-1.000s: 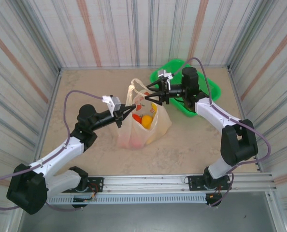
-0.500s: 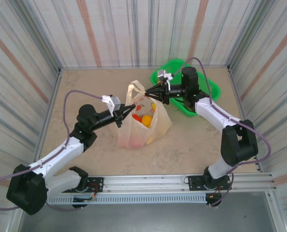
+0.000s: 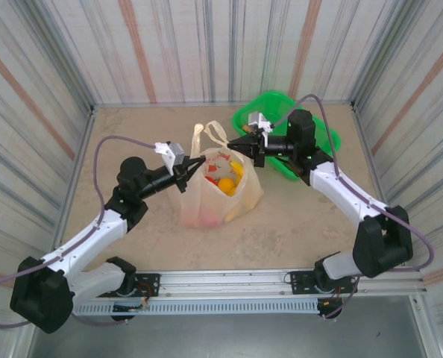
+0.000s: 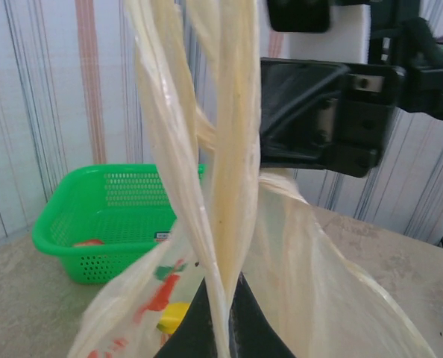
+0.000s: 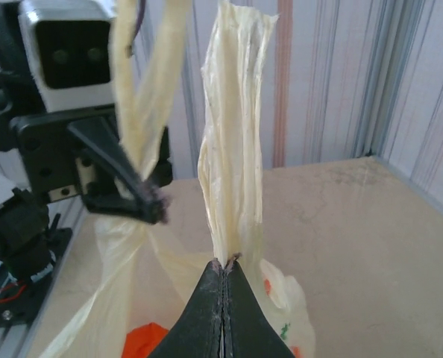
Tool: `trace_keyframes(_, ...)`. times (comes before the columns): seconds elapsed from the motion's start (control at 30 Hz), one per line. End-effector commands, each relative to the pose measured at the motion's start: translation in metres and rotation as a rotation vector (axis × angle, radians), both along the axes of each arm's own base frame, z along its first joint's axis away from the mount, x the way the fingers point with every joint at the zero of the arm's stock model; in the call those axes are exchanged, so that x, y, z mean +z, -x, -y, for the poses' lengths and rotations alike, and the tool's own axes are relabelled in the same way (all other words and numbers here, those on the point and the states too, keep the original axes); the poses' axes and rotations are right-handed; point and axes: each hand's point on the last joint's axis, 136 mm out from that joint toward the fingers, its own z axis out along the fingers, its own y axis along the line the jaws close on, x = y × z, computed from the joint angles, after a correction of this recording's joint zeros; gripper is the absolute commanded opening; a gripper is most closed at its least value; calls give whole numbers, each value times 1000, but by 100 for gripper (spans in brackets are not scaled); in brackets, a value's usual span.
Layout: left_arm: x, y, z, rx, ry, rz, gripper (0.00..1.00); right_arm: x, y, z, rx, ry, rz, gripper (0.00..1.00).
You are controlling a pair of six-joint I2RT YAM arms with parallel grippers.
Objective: Place the fake fruits into the plastic bag and tie a complex knot
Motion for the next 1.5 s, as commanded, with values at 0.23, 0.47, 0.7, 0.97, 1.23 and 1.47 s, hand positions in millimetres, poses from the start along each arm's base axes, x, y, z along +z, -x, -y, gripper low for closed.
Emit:
trace_keyframes(0.23, 5, -4, 21, -146, -46, -255, 0, -4, 39, -3, -36, 71, 267, 0)
trace_keyframes(0.47, 3, 21, 39, -320, -125, -322, 0, -7, 38, -5, -67, 153, 373, 0)
trace_keyframes(0.7, 0, 28, 45, -343, -149, -335, 15, -11, 37, -8, -58, 207, 392, 0)
trace_keyframes(0.97, -3, 26, 45, -330, -143, -335, 38, -12, 40, -17, -36, 225, 381, 0)
trace_keyframes(1.23, -10, 23, 42, -261, -202, -344, 46, -3, 36, -19, -53, 199, 365, 0)
trace_keyframes(1.47, -7, 22, 24, -178, -132, -357, 63, 1, 42, -24, -30, 190, 348, 0)
